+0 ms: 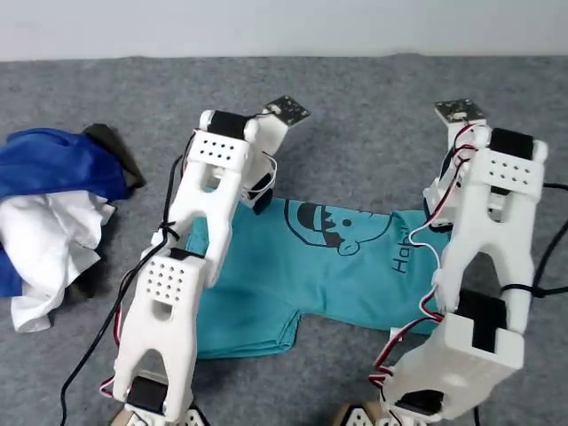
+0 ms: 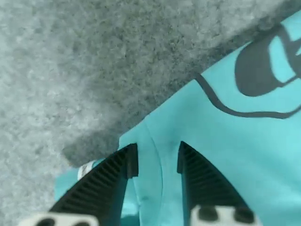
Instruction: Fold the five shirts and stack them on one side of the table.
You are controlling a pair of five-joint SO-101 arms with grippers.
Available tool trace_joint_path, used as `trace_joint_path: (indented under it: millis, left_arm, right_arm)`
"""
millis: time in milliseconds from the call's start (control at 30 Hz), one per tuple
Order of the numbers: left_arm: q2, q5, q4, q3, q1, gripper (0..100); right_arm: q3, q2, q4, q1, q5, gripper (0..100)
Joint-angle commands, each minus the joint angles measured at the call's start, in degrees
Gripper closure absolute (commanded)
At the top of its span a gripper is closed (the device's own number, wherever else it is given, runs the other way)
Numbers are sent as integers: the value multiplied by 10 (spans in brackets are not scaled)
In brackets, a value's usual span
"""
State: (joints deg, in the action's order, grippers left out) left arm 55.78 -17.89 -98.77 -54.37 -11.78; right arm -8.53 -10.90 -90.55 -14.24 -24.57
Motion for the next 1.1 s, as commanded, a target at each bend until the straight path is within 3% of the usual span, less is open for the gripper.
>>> trace_joint_path:
  millis: [0, 200, 367, 700, 1067]
  left_arm:
    - [17, -7, -16, -36, 14, 852]
    - [75, -8, -16, -37, 34, 867]
    - [81, -9, -17, -44, 36, 998]
    - [79, -6, -17, -65, 99, 995]
    - [79, -4, -18, -65, 91, 995]
  right_arm:
    - [-25, 5, -2, -7, 6, 989]
    - [-25, 7, -2, -7, 6, 989]
    - [-25, 7, -2, -7, 4, 989]
    - [-25, 7, -2, -7, 3, 989]
    - [-23, -45, 47, 36, 3, 989]
